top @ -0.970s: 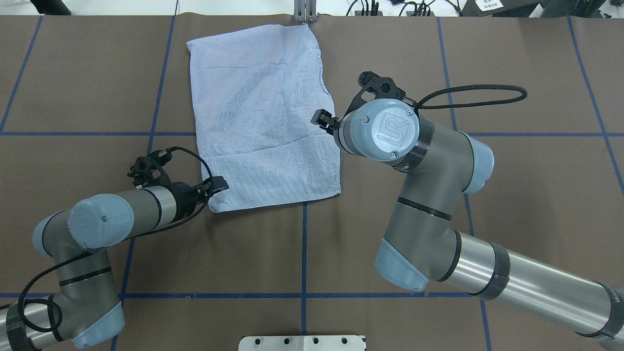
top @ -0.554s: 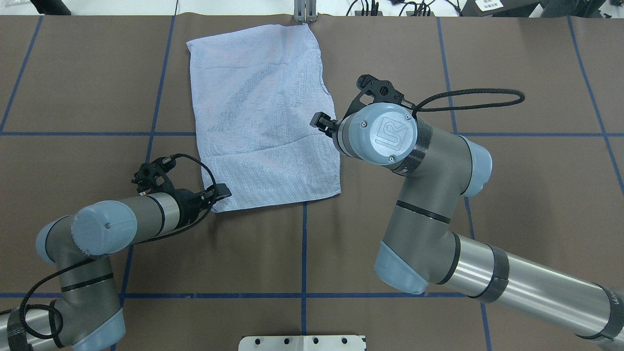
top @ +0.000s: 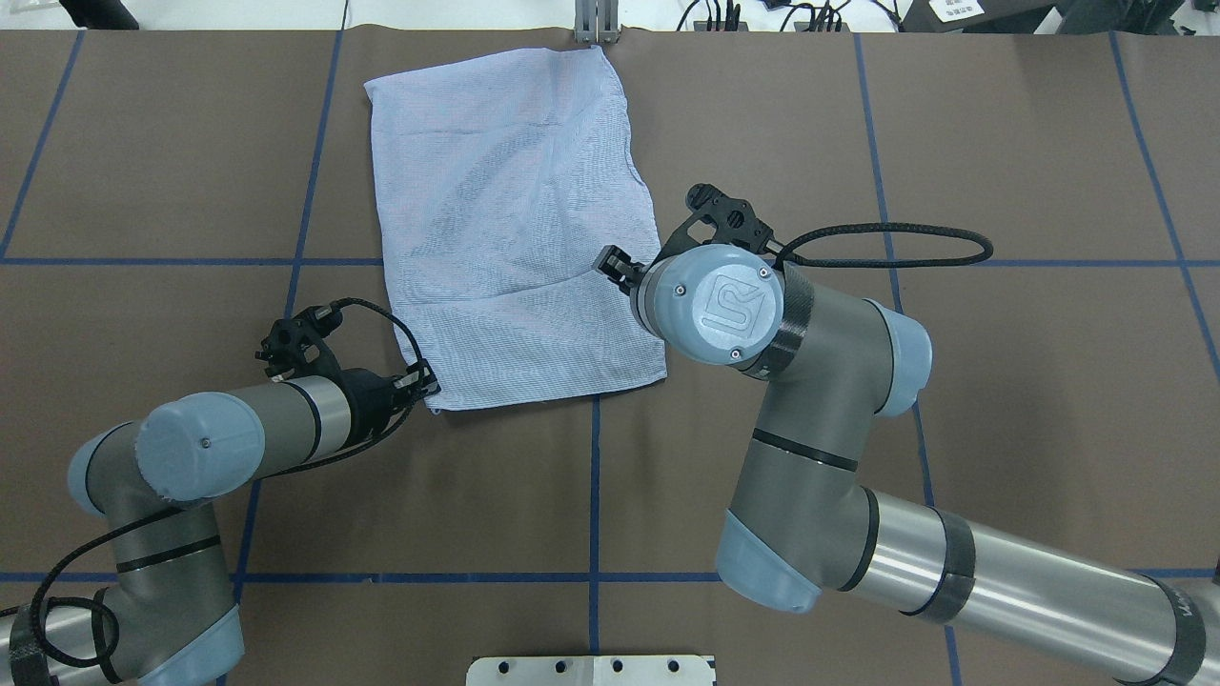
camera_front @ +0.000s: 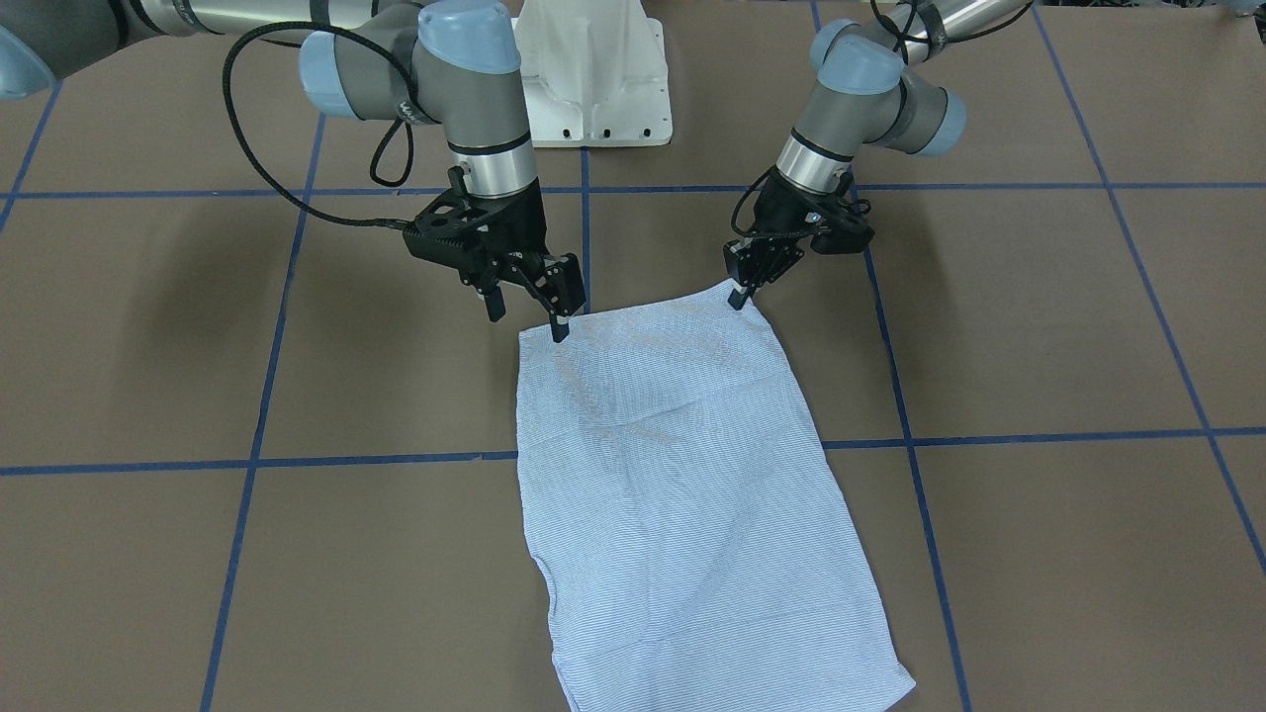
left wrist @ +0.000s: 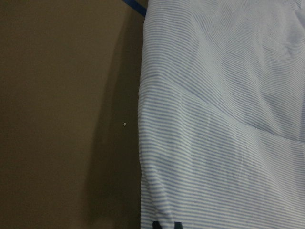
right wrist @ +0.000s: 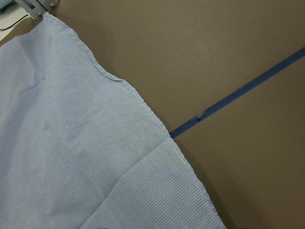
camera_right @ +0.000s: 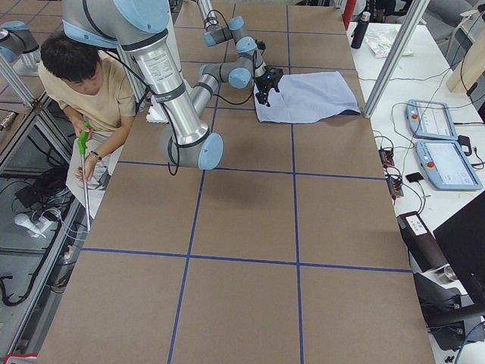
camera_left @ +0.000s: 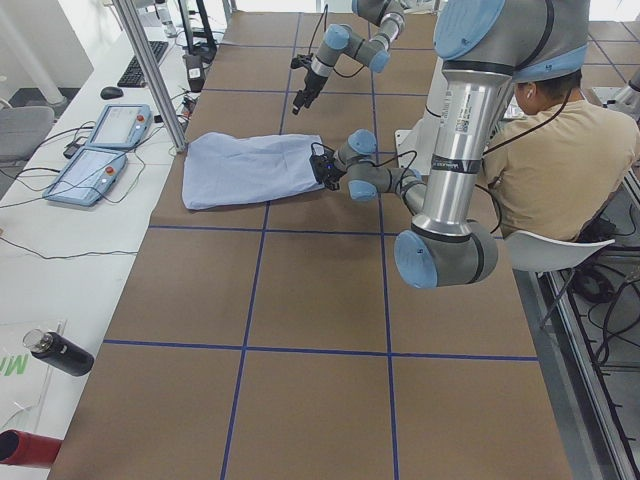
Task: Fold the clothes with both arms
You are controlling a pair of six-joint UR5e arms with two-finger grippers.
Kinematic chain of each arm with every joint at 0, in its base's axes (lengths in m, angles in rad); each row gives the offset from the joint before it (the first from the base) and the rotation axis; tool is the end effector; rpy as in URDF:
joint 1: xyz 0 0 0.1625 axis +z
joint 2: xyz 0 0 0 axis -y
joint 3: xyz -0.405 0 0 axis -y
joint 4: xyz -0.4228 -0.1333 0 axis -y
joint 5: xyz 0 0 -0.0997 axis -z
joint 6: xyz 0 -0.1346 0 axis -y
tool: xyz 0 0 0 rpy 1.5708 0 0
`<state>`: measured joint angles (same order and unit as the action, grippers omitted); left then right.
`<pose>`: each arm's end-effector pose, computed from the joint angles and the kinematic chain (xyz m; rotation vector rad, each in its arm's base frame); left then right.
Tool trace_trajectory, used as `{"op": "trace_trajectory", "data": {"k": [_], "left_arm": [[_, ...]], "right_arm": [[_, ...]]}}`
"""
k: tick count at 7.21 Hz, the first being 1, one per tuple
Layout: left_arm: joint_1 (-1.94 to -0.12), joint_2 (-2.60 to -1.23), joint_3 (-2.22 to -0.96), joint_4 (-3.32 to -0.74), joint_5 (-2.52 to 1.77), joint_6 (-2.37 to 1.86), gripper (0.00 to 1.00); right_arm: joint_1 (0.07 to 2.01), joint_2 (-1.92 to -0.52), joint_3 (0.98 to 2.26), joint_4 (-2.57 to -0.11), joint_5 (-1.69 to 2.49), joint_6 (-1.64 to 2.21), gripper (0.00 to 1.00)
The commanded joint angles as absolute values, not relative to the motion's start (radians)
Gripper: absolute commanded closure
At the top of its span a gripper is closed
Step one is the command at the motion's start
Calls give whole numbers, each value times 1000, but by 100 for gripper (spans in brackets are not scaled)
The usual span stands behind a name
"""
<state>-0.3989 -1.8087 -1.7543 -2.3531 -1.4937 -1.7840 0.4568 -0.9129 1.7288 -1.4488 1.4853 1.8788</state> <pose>0.5361 -0.3819 0.3383 0.1818 1.2114 -0.5815 -0.5684 -0.4407 0.1740 0.1524 -0.9529 0.7464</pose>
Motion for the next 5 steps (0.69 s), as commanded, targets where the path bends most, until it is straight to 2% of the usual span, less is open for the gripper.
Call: {"op": "trace_trajectory", "data": {"k": [1,2,5], "left_arm": [[-399,-1809,-1756,-2353,-1485,-1786,100],[-399,-1809,-1756,-2353,-1483,-1786,100],[-399,-1809,-1758,-2353,-1479,-1786,100]], "right_arm": [[408,-905,1697,-1451,1482,2049,22],[405,-890,1657,-1450,1480,2128,35],[396,-838,1555,-1422,1467,2166,40]]}}
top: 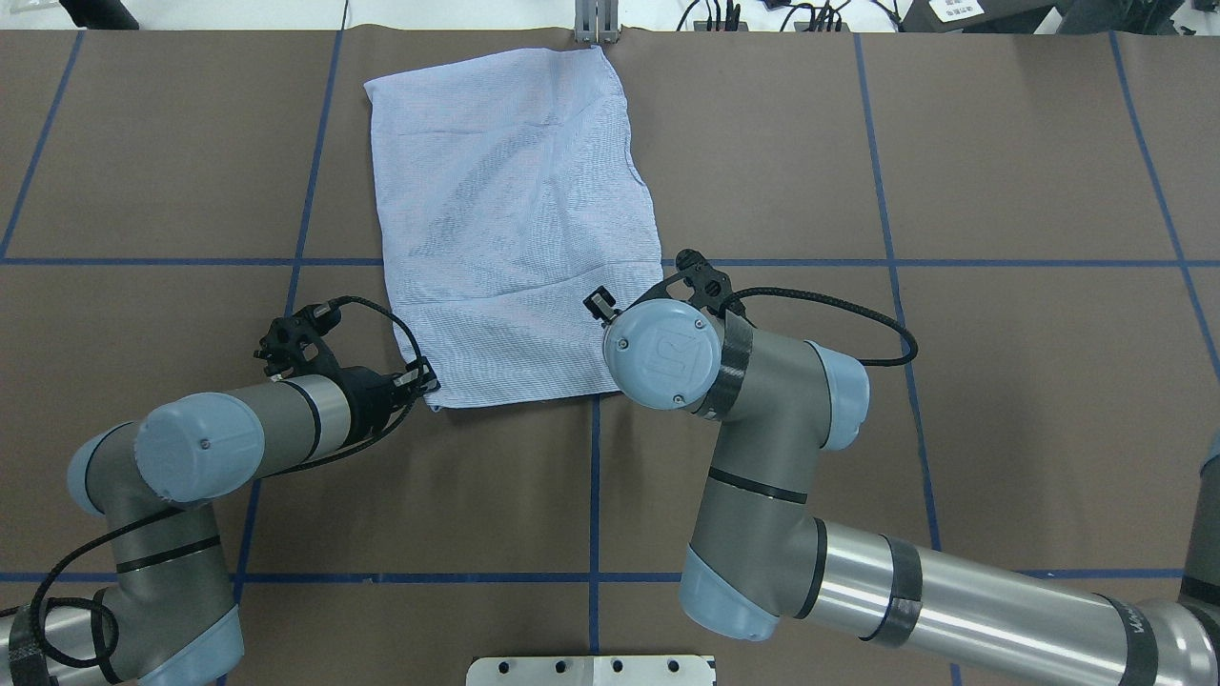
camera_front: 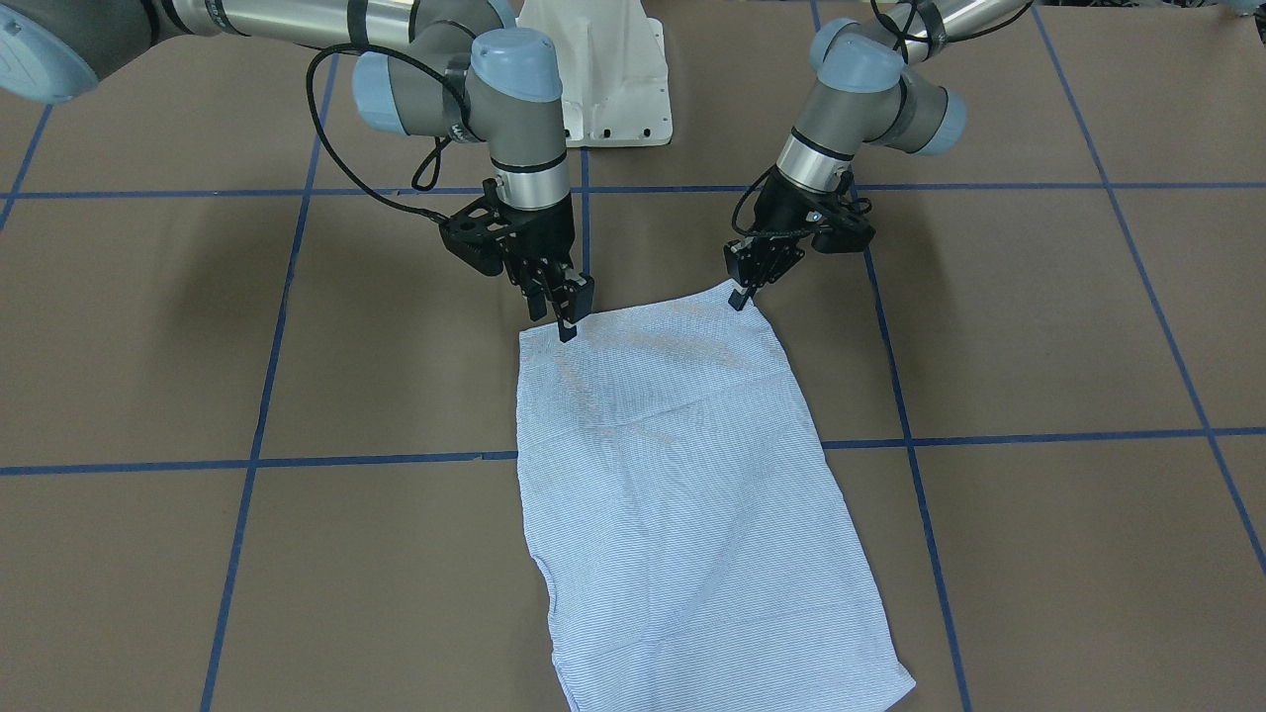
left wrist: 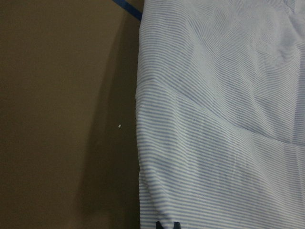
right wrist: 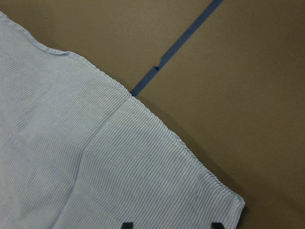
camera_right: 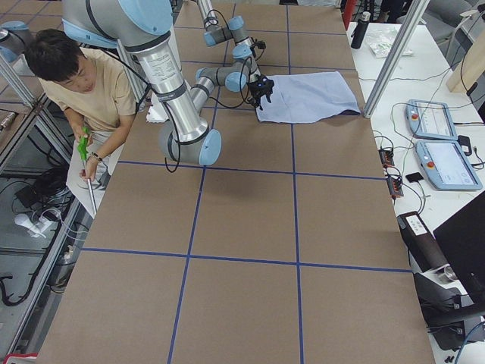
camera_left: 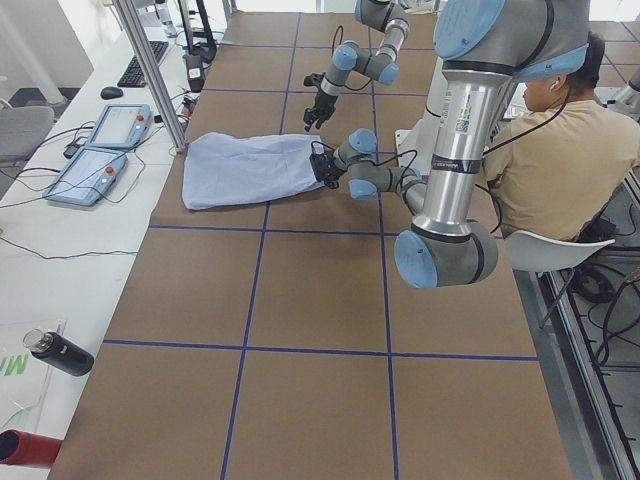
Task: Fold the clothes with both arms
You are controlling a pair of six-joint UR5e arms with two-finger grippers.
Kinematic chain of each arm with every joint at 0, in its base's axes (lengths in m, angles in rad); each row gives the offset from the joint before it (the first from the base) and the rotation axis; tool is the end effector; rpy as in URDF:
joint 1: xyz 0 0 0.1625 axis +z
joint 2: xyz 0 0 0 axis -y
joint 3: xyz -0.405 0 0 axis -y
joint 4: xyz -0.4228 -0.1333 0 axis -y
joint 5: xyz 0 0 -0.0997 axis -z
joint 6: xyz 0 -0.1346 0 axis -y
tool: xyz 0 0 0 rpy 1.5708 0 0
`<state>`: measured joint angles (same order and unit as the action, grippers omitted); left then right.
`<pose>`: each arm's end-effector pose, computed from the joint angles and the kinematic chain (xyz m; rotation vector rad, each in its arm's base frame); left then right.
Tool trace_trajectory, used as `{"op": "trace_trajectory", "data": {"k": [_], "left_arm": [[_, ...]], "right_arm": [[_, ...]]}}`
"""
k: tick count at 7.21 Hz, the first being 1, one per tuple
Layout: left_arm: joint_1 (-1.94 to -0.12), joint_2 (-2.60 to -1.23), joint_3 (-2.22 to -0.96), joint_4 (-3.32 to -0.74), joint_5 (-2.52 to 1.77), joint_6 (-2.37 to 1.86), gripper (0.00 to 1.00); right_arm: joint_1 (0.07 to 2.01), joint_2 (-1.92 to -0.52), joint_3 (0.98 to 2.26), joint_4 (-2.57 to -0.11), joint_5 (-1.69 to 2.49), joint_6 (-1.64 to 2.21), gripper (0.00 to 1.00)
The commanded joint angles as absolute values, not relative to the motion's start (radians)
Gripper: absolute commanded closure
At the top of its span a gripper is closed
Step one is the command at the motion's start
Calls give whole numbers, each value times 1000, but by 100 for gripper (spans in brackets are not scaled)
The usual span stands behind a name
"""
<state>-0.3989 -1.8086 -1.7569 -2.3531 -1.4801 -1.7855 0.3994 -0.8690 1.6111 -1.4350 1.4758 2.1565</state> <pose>0.5347 -0.3833 0.3368 0.1932 1.2134 -0.5907 -0.6248 -0.4223 0.1949 0.0071 -0.9195 0.9598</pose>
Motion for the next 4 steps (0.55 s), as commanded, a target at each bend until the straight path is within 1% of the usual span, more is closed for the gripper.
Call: {"op": "trace_trajectory", "data": {"k": [1,4], "left_arm": [[-399,-1809,-1758,-2353,-1477,-1786,100],[-399,-1807,-1758,-2353,-1477,-1786,100]], "right_arm": [[388,-833,1546,-1422,1465,2166,40],[370,-830,1514,-1424,1442,2161,40]]}}
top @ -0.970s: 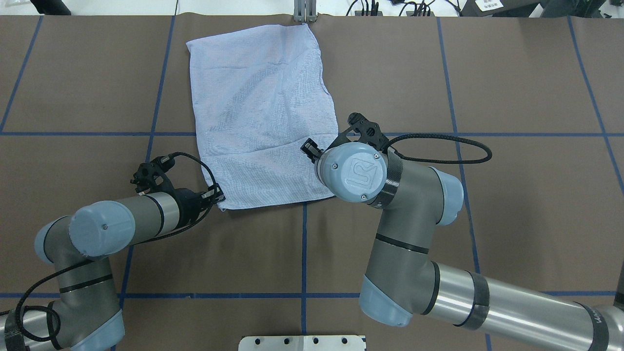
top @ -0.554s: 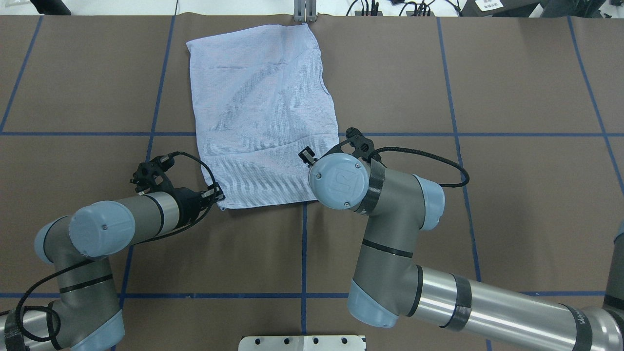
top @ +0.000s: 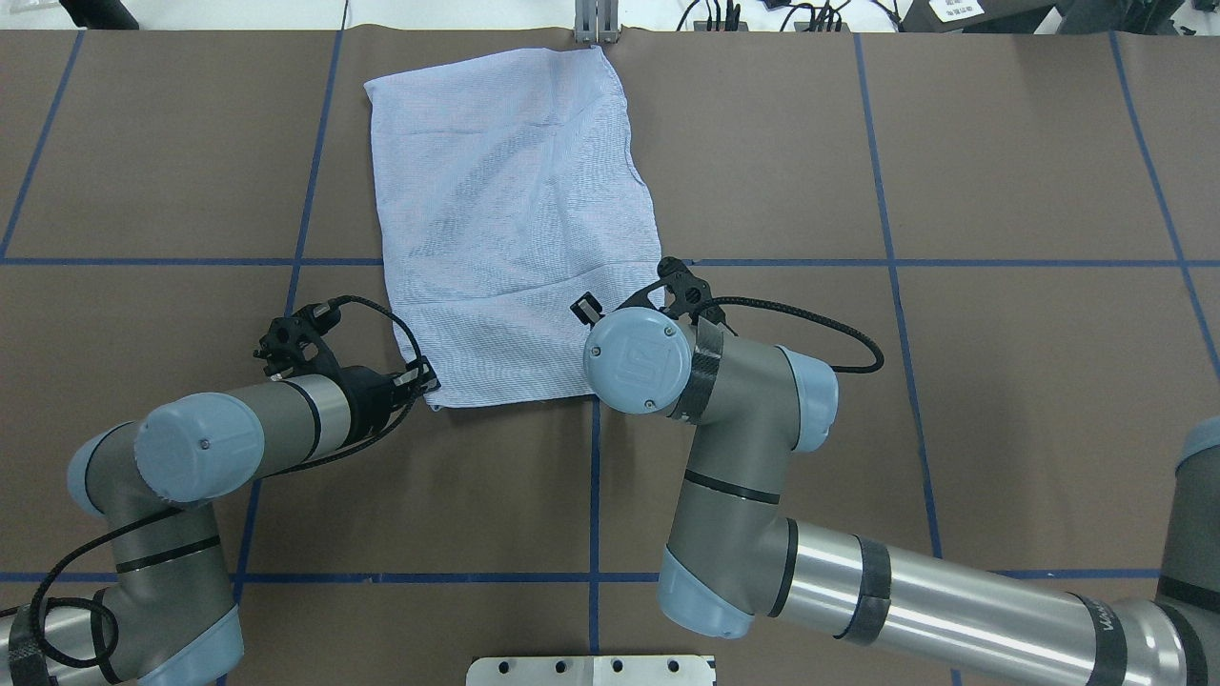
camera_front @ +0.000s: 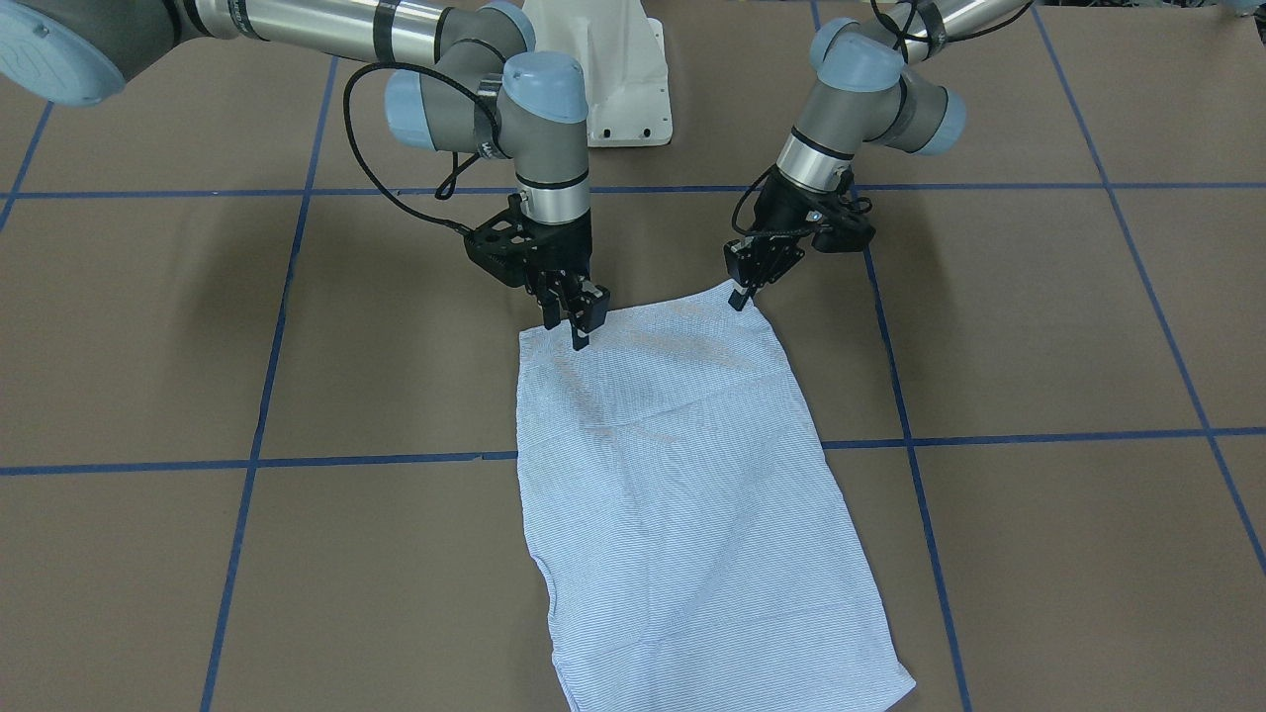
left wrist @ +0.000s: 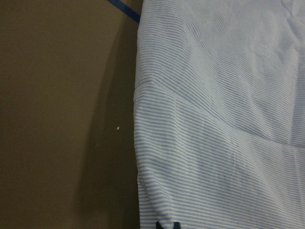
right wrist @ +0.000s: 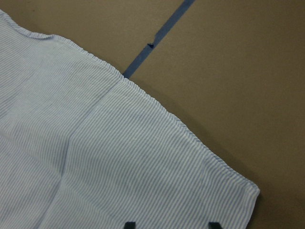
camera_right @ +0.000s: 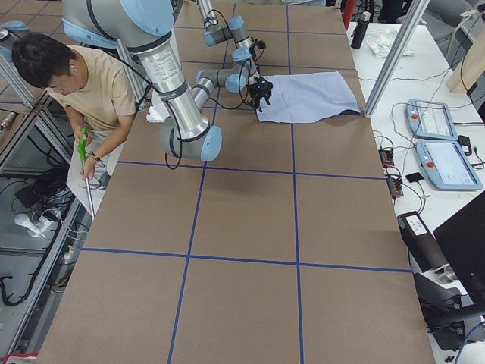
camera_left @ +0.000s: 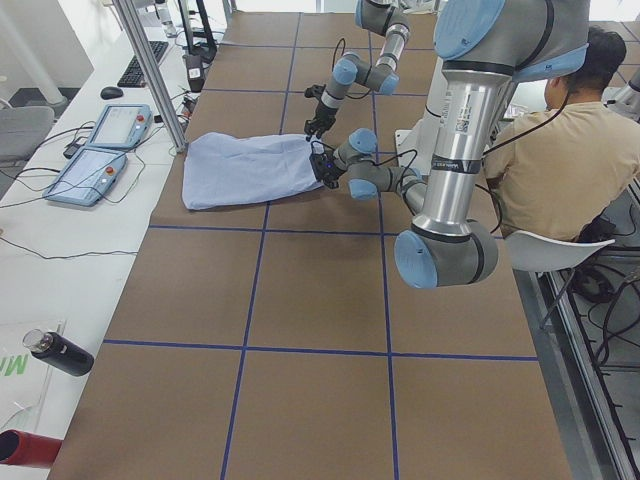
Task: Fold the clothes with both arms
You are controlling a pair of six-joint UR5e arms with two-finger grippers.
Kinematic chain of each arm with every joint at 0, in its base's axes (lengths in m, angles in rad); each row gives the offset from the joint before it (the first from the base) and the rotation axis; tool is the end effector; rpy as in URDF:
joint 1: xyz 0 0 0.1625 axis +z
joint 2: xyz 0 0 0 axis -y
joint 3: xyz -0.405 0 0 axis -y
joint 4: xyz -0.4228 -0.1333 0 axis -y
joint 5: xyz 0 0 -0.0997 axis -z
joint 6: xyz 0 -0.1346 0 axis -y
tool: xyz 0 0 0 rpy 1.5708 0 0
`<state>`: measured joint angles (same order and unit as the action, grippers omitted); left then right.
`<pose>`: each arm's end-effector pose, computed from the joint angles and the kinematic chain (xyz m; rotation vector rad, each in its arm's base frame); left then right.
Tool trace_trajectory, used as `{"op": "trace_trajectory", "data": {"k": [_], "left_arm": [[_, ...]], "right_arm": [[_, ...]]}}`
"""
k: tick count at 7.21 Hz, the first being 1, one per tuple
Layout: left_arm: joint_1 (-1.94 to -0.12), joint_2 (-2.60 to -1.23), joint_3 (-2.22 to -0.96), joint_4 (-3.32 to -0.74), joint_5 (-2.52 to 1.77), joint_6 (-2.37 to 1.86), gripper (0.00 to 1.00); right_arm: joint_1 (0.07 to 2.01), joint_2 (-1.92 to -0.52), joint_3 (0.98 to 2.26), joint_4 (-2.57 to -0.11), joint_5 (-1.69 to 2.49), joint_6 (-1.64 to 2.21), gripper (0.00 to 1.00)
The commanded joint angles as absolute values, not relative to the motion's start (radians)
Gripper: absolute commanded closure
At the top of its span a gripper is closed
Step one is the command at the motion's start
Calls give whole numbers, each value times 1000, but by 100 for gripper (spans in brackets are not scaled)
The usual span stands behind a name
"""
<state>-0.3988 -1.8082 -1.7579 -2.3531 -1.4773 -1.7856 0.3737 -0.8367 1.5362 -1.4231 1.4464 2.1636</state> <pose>0.5343 -0.3834 0.3365 0.1956 1.2138 -0.5923 -0.6537 -0.4174 0.2047 0.0247 -0.8900 0.9576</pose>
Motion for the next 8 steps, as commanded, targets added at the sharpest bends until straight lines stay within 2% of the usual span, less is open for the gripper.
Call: {"op": "trace_trajectory", "data": {"k": [1,7,8], "left_arm": [[-399,-1807,-1758,-2353,-1477,-1786,100],[-399,-1798,-1759,-2355,-1477,-1786,100],[-397,-1798,-1759,-2353,-1477,-1786,100]], "right_arm": [[370,-833,1511,-1425,1439,2157,40],[370,-779,1439,-1430,1424,2158,40],[370,-758,1433,-1431,1424,2173,58]]}}
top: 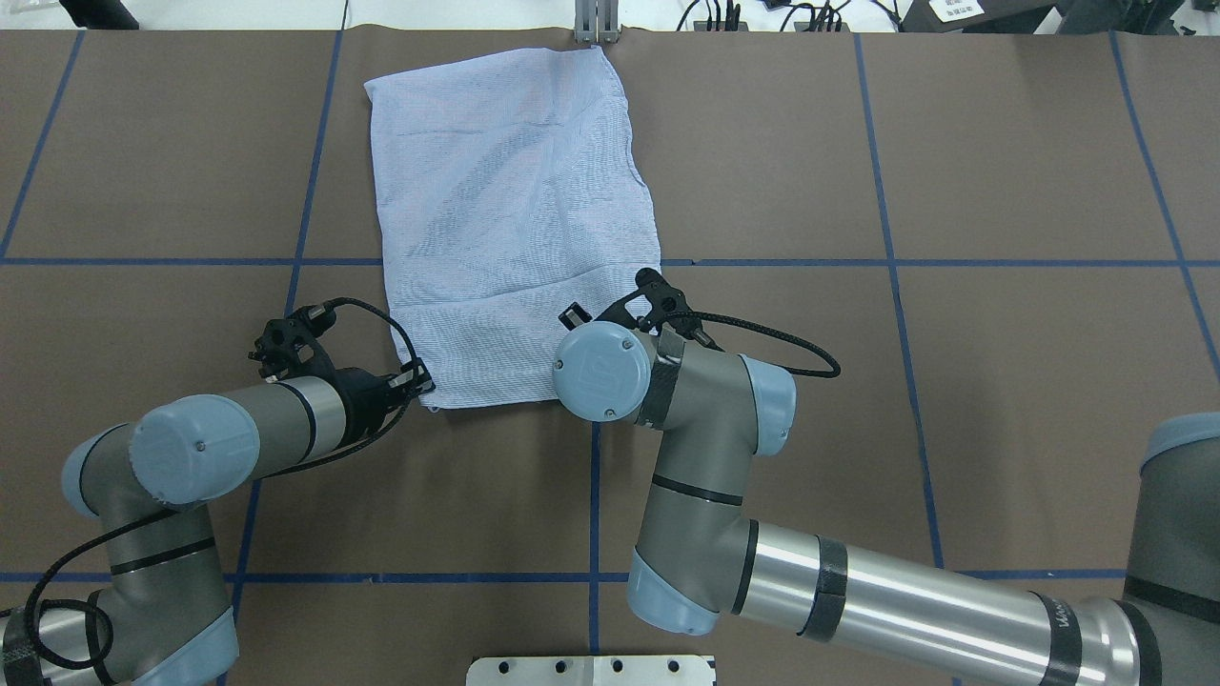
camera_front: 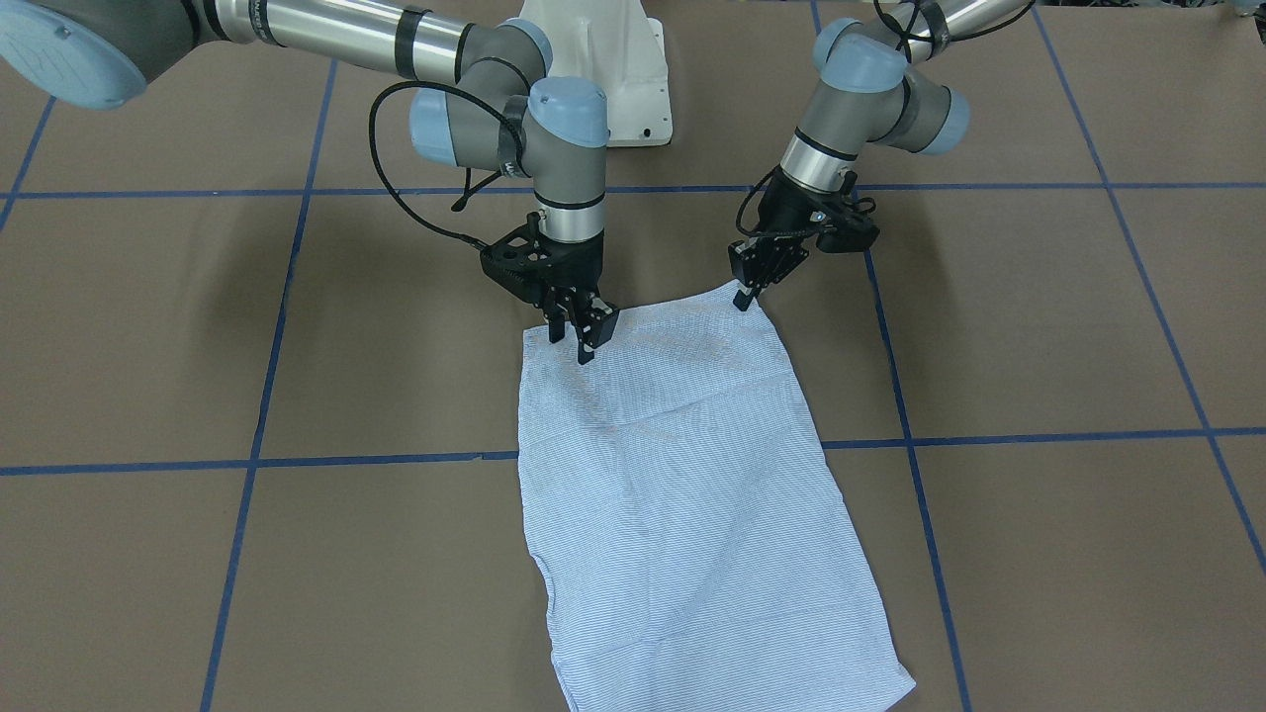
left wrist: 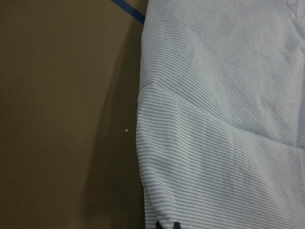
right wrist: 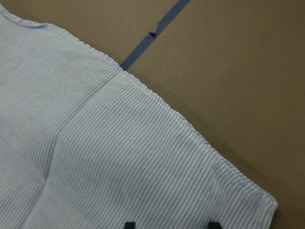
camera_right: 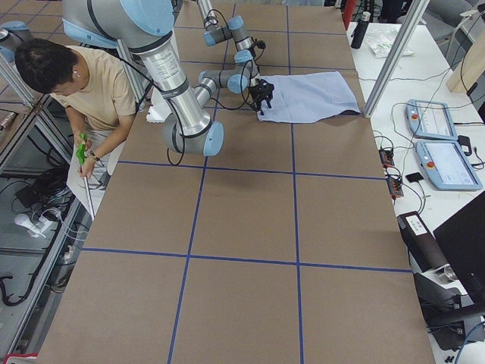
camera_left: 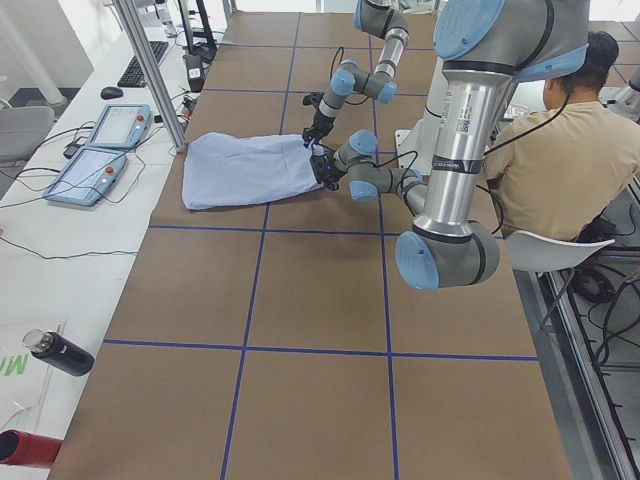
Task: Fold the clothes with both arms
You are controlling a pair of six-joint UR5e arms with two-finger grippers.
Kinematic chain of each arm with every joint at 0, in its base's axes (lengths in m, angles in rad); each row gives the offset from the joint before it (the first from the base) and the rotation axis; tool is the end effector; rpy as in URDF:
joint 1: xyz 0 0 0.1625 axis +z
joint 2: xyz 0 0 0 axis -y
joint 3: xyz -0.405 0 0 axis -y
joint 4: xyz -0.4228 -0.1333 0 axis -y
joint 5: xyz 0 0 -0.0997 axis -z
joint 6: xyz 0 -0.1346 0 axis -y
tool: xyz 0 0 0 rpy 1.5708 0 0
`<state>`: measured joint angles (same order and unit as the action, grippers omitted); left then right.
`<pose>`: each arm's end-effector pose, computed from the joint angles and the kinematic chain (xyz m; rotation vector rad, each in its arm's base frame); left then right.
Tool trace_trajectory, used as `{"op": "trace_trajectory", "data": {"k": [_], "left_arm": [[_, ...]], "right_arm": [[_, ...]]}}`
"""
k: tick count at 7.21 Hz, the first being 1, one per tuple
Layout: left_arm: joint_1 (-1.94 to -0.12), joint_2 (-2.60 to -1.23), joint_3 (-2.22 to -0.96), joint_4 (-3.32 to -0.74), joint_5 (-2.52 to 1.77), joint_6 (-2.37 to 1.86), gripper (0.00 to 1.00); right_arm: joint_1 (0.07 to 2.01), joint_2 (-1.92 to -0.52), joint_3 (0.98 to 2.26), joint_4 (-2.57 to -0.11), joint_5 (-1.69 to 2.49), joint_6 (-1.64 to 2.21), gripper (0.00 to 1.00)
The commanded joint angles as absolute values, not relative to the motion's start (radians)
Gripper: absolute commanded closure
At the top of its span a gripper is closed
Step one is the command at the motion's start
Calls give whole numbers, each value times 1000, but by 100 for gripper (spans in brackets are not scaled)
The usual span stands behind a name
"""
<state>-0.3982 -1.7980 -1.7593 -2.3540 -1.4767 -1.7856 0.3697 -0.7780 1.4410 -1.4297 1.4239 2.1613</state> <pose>0.5325 -0.3823 0.3422 0.1952 1.2058 -0.5928 -0.6783 -0.4270 0.2071 0.0517 -0.8477 0.9636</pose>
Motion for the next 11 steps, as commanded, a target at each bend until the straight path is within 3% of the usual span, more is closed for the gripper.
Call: {"op": "trace_trajectory", "data": {"k": [1,4,5,6,7,8,11], "left_arm": [[-394,-1798,-1759,-2353,-1476,-1786,100],[-391,-1798,-1758,-2355,-1476,-1786,100],[-391,-1798,-1758,-2355,-1476,-1786,100],[-391,-1798,-1758,-2355,-1476,-1786,100],[-391,-1798,-1758,-2355,-1476,-1786,100],[-393,-1798,-1756,-2353,-1476,-1786,100],[-391,-1796,-1756,-2355,-1476,-1784,100]], "right_arm": [[370,-752,1431,-1431,1416,2177,100],[367,-753,1434,-1436,1414,2172,100],[371,-756,1452,-1465,1417,2148,93],[379,-764,1482,-1507,1425,2046,42],[385,-768,1514,-1566,1431,1980,16],[385,-773,1516,-1572,1430,1950,0],[405,-766,1519,-1556,1466,1475,0]]}}
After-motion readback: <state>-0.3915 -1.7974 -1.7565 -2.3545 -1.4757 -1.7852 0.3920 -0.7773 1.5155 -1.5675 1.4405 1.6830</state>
